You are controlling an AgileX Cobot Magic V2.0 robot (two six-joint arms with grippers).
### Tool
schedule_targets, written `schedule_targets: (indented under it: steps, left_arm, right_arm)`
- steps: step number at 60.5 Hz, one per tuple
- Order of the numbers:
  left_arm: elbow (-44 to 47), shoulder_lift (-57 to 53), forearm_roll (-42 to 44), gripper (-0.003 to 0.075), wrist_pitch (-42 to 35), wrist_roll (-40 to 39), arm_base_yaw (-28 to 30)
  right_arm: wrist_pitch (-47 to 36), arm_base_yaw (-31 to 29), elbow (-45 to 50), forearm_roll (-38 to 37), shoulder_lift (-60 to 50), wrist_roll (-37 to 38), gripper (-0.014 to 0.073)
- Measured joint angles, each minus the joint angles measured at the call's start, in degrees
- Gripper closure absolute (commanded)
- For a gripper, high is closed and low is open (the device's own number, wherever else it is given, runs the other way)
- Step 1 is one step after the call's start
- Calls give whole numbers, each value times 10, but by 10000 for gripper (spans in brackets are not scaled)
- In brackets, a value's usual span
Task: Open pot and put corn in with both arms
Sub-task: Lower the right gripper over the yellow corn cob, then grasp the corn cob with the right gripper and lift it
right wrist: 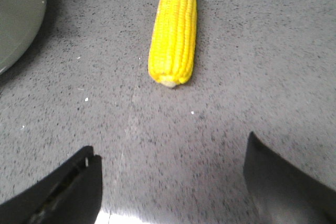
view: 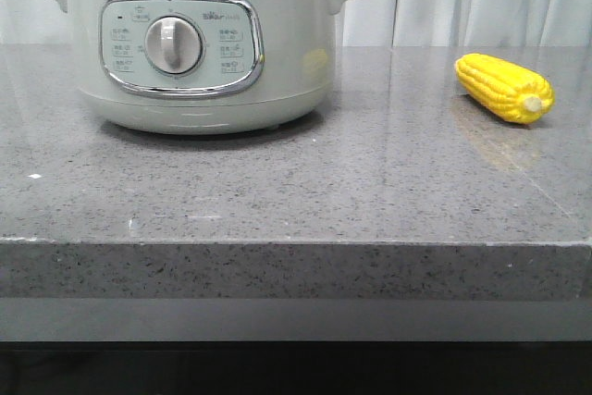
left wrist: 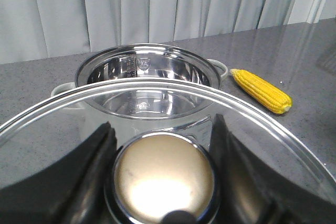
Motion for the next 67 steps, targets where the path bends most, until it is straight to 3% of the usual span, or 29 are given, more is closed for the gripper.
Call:
schedule_targets:
  steps: [31,56,59,67]
  left_arm:
    - [0,0,0,545,0,-1,0]
    - [0,0,0,545,0,-1,0]
    - [0,0,0,545,0,-1,0]
    - [0,0,0,545,0,-1,0]
  right_arm:
    - [41,0,-218,3,309,-24,21]
    - [39,0,-274,3,436,-25,25]
    - [39,0,-274,3,444,-25,53]
    - [39,1,-274,3,455,-27,249]
